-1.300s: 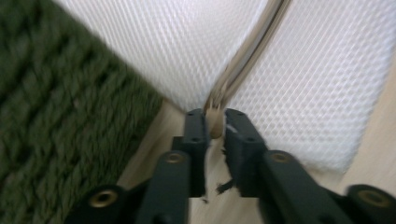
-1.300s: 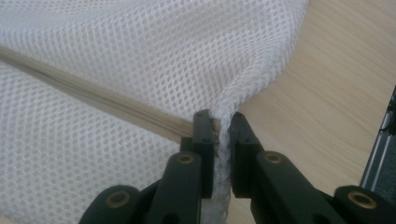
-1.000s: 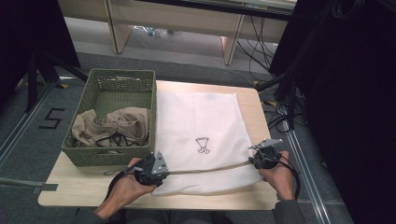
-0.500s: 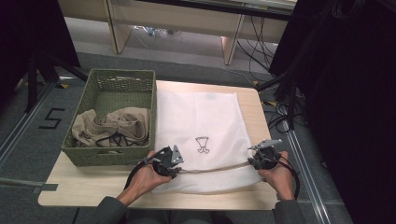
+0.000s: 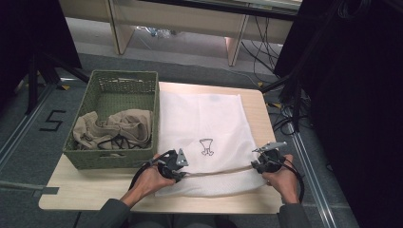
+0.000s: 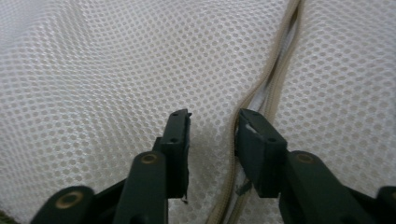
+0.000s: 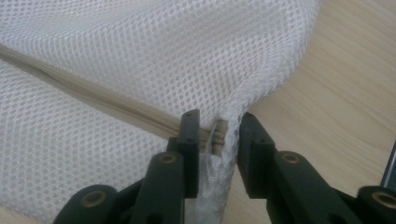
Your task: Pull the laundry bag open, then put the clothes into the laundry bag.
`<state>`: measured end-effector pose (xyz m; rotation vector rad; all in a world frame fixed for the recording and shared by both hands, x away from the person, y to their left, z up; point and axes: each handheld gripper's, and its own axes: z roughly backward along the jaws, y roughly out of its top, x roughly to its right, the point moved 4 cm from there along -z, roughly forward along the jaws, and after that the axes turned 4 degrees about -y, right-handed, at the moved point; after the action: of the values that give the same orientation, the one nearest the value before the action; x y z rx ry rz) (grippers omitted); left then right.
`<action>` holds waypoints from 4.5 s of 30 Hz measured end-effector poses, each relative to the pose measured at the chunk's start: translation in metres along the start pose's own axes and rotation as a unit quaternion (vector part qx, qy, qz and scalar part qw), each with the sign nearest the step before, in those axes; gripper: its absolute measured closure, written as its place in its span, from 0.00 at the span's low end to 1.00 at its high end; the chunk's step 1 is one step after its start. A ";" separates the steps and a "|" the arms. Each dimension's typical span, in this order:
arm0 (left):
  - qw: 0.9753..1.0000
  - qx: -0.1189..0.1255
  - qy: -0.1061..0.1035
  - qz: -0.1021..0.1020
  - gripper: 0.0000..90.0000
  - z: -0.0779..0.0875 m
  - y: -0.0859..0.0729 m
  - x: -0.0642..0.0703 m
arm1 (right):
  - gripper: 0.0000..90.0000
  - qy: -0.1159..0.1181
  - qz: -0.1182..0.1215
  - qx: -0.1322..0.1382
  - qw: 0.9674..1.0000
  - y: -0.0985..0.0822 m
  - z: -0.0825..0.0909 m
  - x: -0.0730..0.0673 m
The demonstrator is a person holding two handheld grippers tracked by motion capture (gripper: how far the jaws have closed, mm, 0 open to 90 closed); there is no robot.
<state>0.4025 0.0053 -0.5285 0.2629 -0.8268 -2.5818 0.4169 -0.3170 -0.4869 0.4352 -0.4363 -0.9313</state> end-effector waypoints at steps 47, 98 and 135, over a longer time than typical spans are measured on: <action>0.992 0.098 0.040 0.067 0.48 0.057 0.028 -0.009 | 0.95 0.097 0.140 0.103 0.980 0.081 -0.035 -0.091; 0.972 0.123 0.114 0.163 0.26 0.176 -0.034 -0.060 | 0.96 0.118 0.101 0.120 0.981 0.103 -0.009 -0.075; 0.984 -0.035 0.100 0.146 0.21 0.132 -0.070 -0.172 | 0.96 0.119 0.106 0.115 0.981 0.102 -0.010 -0.076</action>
<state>0.4942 0.1998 -0.4546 0.3464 -0.6472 -2.2630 0.4499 -0.1982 -0.4534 0.6889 -0.3634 -0.6159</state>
